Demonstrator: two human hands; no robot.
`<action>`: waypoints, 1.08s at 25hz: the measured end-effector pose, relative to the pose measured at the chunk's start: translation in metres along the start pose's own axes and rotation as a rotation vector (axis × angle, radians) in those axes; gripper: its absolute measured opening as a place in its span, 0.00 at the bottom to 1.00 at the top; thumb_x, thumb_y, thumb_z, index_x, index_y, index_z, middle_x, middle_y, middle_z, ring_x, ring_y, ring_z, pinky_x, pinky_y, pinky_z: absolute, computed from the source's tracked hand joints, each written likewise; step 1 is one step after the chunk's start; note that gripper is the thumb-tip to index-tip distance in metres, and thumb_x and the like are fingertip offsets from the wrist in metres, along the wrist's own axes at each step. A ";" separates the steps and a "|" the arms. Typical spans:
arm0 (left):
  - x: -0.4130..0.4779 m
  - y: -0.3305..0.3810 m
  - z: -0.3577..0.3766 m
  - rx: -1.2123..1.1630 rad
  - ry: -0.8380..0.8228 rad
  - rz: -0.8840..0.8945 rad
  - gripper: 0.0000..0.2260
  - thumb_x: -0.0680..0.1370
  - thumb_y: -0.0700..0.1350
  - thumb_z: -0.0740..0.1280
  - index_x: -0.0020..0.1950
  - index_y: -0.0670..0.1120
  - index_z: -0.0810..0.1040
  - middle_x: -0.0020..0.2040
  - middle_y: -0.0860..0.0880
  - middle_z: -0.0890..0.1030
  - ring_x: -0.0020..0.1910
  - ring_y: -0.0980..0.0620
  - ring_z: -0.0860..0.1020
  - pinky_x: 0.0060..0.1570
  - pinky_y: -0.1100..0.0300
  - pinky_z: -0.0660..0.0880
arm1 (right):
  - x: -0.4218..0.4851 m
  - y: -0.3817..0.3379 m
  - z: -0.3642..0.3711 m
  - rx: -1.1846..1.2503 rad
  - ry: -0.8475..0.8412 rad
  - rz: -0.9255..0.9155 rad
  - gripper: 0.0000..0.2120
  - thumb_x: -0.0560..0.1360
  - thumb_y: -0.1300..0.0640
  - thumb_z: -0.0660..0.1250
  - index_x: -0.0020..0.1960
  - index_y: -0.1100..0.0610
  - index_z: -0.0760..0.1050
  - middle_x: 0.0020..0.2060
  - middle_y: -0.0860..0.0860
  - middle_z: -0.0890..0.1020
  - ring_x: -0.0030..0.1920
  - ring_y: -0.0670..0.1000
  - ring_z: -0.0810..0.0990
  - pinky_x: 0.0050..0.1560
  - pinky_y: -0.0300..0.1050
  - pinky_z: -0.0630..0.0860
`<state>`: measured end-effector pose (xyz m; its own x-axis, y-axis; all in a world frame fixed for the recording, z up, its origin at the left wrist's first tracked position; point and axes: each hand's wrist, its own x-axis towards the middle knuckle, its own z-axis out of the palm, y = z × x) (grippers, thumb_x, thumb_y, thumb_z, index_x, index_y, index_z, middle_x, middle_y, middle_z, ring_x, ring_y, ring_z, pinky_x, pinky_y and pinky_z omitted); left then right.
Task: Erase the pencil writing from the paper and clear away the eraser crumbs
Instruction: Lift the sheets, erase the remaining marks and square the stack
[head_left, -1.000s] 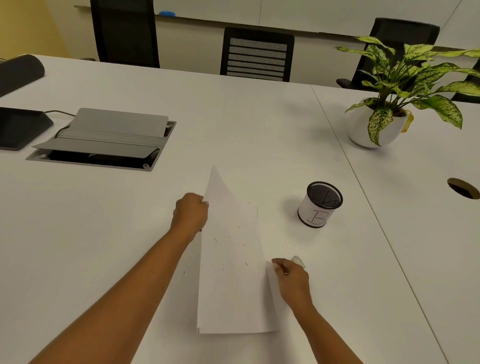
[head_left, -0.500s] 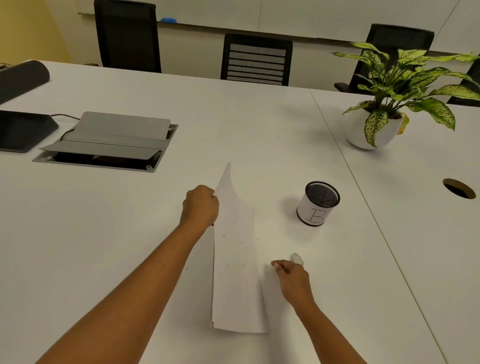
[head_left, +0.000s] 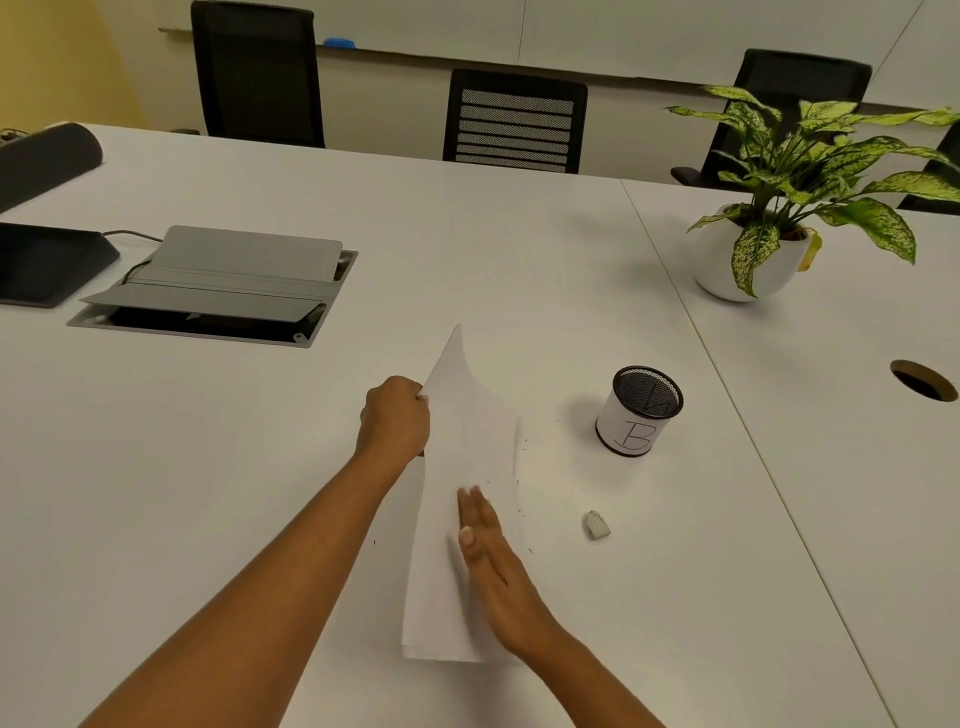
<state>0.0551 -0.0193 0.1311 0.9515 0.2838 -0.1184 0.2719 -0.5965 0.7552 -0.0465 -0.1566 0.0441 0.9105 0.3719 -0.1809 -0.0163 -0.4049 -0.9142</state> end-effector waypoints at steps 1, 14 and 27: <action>0.001 -0.002 -0.001 0.002 0.004 -0.002 0.15 0.79 0.38 0.58 0.32 0.39 0.69 0.36 0.42 0.73 0.36 0.42 0.75 0.41 0.50 0.77 | 0.002 0.008 -0.001 -0.042 0.017 0.100 0.23 0.78 0.43 0.45 0.72 0.43 0.45 0.74 0.42 0.43 0.73 0.40 0.41 0.75 0.47 0.41; 0.001 -0.024 0.002 -0.050 0.040 -0.065 0.10 0.79 0.36 0.58 0.40 0.39 0.74 0.33 0.45 0.71 0.33 0.45 0.70 0.33 0.59 0.68 | 0.024 0.018 0.000 -0.111 0.051 0.034 0.25 0.78 0.42 0.45 0.72 0.44 0.42 0.75 0.44 0.46 0.73 0.41 0.43 0.75 0.48 0.40; 0.007 -0.029 -0.007 -0.139 0.094 -0.109 0.09 0.79 0.36 0.59 0.40 0.42 0.74 0.31 0.48 0.69 0.31 0.48 0.69 0.29 0.62 0.66 | 0.000 0.018 0.013 -0.159 -0.046 -0.128 0.25 0.75 0.36 0.44 0.71 0.37 0.43 0.72 0.35 0.42 0.72 0.36 0.41 0.73 0.36 0.40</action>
<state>0.0534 0.0053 0.1130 0.8983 0.4136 -0.1483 0.3437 -0.4509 0.8238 -0.0524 -0.1528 0.0227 0.8812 0.4647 -0.0868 0.1668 -0.4775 -0.8626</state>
